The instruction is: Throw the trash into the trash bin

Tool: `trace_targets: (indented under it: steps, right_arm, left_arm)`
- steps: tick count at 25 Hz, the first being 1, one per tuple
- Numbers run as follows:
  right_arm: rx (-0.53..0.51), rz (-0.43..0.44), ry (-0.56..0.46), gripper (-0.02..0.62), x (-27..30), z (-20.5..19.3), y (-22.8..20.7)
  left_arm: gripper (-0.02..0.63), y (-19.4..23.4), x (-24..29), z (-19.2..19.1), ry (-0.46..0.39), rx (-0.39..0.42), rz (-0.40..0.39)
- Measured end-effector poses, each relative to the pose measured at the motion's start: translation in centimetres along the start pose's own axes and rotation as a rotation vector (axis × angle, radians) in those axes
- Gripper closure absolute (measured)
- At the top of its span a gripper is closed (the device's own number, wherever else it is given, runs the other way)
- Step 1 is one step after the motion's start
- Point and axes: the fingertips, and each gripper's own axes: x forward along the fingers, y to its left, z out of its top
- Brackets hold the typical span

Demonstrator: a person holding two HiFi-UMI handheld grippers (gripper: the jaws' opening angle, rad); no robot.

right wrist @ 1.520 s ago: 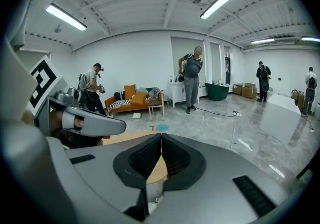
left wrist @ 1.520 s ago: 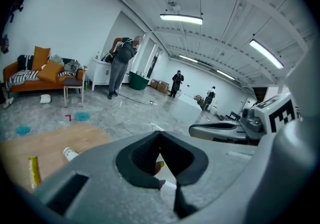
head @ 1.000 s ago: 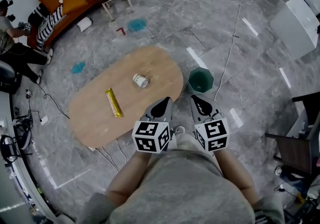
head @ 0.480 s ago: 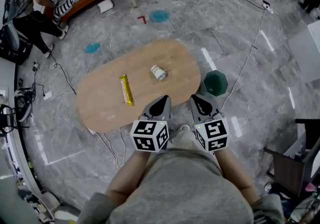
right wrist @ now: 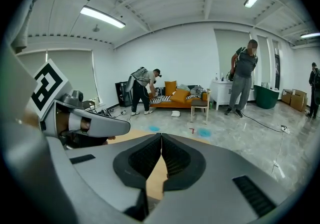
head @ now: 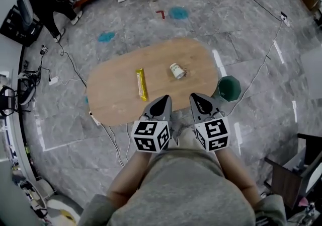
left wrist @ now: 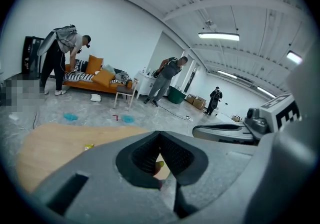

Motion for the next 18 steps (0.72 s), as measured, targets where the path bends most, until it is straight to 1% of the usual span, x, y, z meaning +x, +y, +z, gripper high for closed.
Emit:
trace_targets:
  steps: [8,18]
  right_arm:
    - [-0.025,0.061,0.016,0.584,3.9,1.6,4.4]
    - [-0.054,0.105,0.029,0.584,7.4,2.8,8.7]
  left_arm:
    - [0.606,5.8,-2.7,1.2,-0.019,-0.037,0.066]
    - [0.606,11.0,-5.1,1.7,-0.035,-0.070,0.115]
